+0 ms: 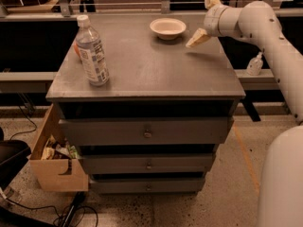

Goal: Move paper bowl near blue plastic bottle

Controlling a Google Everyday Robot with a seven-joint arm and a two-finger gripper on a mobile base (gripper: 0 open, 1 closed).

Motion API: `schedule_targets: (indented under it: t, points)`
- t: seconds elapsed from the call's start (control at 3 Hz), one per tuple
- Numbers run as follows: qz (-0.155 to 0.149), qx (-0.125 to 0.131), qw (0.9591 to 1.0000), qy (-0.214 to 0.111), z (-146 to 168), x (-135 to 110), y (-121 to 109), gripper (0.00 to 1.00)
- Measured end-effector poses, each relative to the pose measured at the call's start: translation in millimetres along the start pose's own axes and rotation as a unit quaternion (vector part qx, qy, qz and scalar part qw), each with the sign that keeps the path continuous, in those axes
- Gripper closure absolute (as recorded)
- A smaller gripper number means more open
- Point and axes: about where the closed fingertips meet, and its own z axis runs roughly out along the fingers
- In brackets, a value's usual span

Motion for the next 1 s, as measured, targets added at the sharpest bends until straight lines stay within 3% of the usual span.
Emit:
schedule_targets:
  t: [0.33, 1.0]
  points:
    - [-0.007, 0.031, 0.9995, 0.006, 29, 4, -1, 0.00]
    - [-0.030, 0.049, 0.9983, -0.007, 61, 5, -2, 0.00]
